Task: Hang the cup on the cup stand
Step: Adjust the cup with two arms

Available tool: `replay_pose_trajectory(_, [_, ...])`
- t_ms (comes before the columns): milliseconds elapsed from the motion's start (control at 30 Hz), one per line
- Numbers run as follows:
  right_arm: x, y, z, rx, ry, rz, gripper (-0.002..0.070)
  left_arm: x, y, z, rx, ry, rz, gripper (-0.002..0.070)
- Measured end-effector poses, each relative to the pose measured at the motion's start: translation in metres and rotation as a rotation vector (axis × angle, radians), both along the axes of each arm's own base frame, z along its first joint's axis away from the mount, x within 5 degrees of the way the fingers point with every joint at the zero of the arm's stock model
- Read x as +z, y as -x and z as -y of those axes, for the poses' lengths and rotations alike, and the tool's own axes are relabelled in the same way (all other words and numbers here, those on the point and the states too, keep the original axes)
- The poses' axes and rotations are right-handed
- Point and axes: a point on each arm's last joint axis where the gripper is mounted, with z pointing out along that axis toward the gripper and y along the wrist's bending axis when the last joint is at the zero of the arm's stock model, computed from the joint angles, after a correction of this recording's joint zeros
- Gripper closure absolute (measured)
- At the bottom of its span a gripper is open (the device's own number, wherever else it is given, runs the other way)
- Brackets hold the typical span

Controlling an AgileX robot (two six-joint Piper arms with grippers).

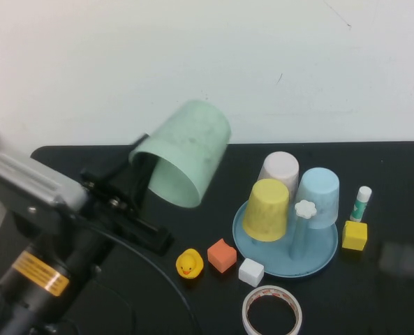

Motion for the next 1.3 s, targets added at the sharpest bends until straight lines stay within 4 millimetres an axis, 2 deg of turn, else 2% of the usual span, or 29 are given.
replay_pose_trajectory(100, [0.006, -0.030, -0.004, 0.058, -0.065, -0.154, 0.0001, -0.008, -0.003, 0.003, -0.011, -0.013, -0.029, 0.0670])
replay_pose_trajectory(233, [0.010, -0.069, -0.015, 0.047, -0.073, -0.278, -0.0011, -0.012, -0.005, 0.005, -0.013, -0.018, -0.043, 0.0669])
replay_pose_trajectory(467, [0.015, -0.107, -0.056, -0.043, -0.016, -0.377, -0.0015, -0.011, -0.005, 0.004, -0.008, -0.011, -0.041, 0.0670])
replay_pose_trajectory(700, [0.012, -0.133, -0.096, -0.024, -0.034, -0.509, -0.0015, -0.011, -0.006, 0.004, -0.001, -0.005, -0.045, 0.0670])
replay_pose_trajectory(900, [0.013, -0.147, -0.124, -0.001, -0.038, -0.532, -0.0017, -0.011, -0.006, 0.003, 0.004, 0.001, -0.049, 0.0670])
replay_pose_trajectory(1300, [0.022, -0.170, -0.143, 0.003, -0.058, -0.510, -0.0019, -0.011, -0.006, 0.003, 0.009, 0.002, -0.049, 0.0670])
